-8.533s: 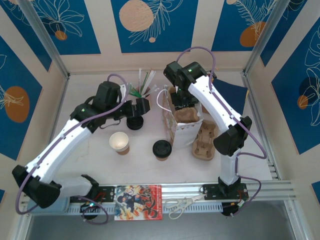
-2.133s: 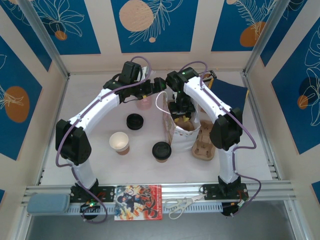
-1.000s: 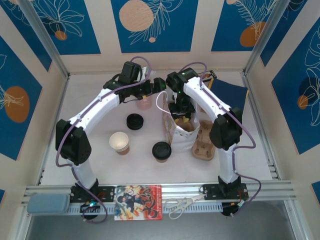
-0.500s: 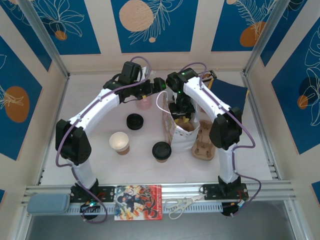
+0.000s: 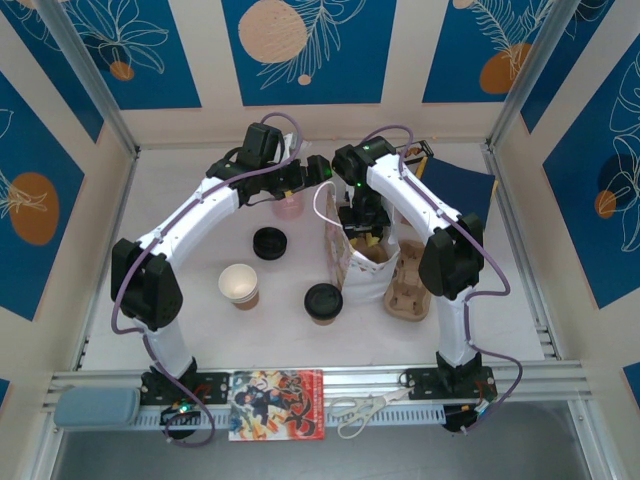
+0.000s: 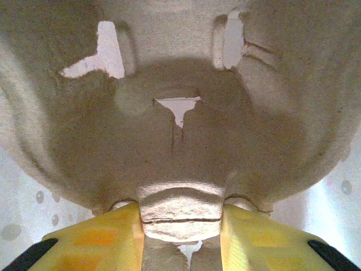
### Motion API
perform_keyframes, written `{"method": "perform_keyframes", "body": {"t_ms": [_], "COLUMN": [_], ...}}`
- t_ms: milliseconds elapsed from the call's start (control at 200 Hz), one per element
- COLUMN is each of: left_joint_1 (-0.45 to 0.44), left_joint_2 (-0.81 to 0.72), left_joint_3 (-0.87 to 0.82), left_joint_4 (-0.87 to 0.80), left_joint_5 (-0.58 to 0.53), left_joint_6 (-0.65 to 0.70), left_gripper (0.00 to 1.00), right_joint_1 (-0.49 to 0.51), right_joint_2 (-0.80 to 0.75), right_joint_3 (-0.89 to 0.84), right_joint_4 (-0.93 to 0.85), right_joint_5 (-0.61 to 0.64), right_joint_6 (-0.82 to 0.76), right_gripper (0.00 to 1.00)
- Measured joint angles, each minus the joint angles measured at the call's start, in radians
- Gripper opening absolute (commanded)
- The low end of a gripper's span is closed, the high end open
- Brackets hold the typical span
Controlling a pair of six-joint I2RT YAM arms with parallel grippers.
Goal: Pack the takeout coffee
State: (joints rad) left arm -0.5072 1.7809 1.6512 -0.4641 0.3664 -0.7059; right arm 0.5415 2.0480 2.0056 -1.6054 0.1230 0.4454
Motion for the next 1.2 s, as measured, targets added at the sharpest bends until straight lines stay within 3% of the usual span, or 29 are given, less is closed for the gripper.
{"method": "perform_keyframes", "body": {"t_ms": [245,1200], "left_joint_1": [0.000,-0.002], "left_joint_2": [0.000,0.000], "left_joint_3": [0.000,-0.001], "left_joint_4": [0.000,0.000], "left_joint_5": [0.000,0.000], "left_joint_6": [0.000,0.000], "left_gripper": [1.00,1.00], "right_joint_1": [0.000,0.000], "right_joint_2": [0.000,0.000], "right_joint_3": [0.000,0.001], "right_joint_4": [-0.004,-0.008], "right_joint_5": [0.000,0.002], "right_joint_6": [0.000,0.001], "right_gripper": [0.47,0.47]}}
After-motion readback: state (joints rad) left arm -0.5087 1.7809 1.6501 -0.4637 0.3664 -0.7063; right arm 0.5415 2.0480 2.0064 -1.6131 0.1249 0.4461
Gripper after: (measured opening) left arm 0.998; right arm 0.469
